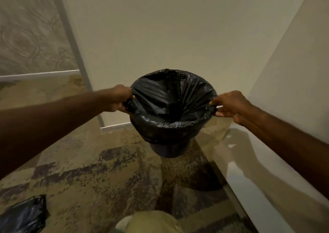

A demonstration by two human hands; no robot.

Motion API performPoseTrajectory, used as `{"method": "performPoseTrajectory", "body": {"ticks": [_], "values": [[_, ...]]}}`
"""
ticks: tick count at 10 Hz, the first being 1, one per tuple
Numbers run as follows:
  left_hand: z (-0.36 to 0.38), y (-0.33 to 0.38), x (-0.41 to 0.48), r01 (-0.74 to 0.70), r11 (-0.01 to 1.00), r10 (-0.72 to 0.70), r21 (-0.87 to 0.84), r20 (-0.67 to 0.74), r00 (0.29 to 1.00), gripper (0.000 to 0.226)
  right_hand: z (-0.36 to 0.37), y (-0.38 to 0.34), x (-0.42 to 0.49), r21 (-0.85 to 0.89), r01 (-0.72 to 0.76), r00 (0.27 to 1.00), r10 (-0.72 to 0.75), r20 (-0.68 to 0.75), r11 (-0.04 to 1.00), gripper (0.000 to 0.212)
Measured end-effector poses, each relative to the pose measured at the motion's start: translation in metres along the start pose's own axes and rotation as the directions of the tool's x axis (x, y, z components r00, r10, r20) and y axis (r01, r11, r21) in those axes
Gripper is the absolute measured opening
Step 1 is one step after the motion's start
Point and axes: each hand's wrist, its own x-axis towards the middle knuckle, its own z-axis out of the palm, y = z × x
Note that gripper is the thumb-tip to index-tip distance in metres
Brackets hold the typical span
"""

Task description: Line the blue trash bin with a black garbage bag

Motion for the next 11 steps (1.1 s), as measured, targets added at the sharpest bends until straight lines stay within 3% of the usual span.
{"method": "performPoseTrajectory", "body": {"ticks": [2, 4, 5, 6, 8, 10, 11], "values": [[0.053, 0.006, 0.066, 0.002, 1.0, 0.0, -0.014, 0.102, 0.995, 0.014, -0.007, 0.022, 0.061, -0.023, -0.026, 0.993, 0.024, -0.118, 0.999, 0.008], [0.089, -0.024, 0.142, 0.022, 0.999, -0.026, 0.026, 0.149, 0.989, 0.023, 0.02, 0.08, 0.13, -0.096, -0.079, 0.969, 0.054, -0.242, 0.992, 0.008], [0.095, -0.04, 0.177, 0.021, 0.999, -0.028, 0.049, 0.133, 0.991, 0.03, 0.04, 0.105, 0.157, -0.2, -0.094, 0.962, 0.037, -0.271, 0.975, 0.008], [0.096, -0.053, 0.198, 0.029, 0.996, -0.039, 0.089, 0.103, 0.994, 0.035, 0.054, 0.128, 0.165, -0.2, -0.076, 0.973, 0.029, -0.228, 0.977, 0.015], [0.094, -0.053, 0.214, 0.023, 0.998, -0.03, 0.063, 0.115, 0.993, 0.031, 0.053, 0.134, 0.179, -0.091, -0.029, 0.986, 0.013, -0.167, 0.995, 0.039], [0.097, -0.053, 0.21, 0.033, 0.999, -0.039, 0.037, 0.157, 0.987, 0.035, 0.058, 0.131, 0.172, 0.059, -0.029, 0.99, 0.037, -0.136, 0.998, 0.014], [0.094, -0.057, 0.205, 0.055, 0.998, -0.054, -0.013, 0.105, 0.993, 0.048, 0.061, 0.132, 0.167, 0.084, -0.04, 0.98, 0.055, -0.192, 0.996, 0.021]]}}
